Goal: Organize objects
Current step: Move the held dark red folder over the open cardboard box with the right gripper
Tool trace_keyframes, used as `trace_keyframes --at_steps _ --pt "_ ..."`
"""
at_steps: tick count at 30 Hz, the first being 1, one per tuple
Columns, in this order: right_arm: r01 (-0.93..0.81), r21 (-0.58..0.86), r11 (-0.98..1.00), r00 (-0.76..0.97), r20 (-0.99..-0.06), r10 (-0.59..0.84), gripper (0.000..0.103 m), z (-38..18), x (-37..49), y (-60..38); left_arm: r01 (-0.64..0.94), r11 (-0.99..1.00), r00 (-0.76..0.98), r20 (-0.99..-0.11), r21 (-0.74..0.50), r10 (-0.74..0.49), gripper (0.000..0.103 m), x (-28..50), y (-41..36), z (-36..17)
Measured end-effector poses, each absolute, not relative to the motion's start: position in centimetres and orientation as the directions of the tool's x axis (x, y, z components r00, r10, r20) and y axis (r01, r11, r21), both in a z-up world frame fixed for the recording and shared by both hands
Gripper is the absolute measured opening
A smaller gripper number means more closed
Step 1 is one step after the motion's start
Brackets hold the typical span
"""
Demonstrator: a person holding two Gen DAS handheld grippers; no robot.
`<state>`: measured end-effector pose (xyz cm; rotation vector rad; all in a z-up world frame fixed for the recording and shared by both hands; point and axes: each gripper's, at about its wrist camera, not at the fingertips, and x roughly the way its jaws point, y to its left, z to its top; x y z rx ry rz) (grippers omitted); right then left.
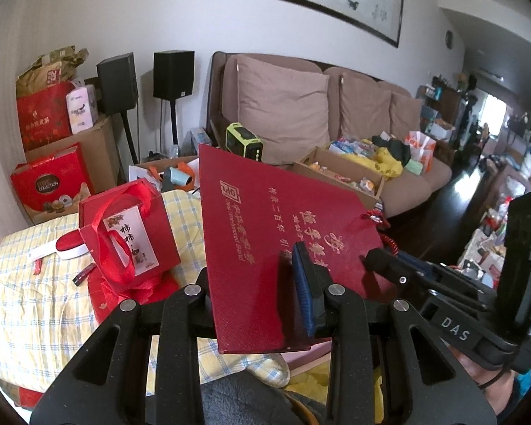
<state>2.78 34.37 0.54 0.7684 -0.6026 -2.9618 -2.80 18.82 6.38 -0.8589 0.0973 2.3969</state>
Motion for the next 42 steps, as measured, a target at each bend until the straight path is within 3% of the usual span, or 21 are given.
trace_keyframes --at_steps 42 --pt "-0.161 0.384 -0.909 -0.863 -0.502 -0.059 0.028 -1.1 2.4 36.5 -0.555 -0.818 -0.565 -0.655 -0.148 0.502 0.03 -4.3 22.0 3.7"
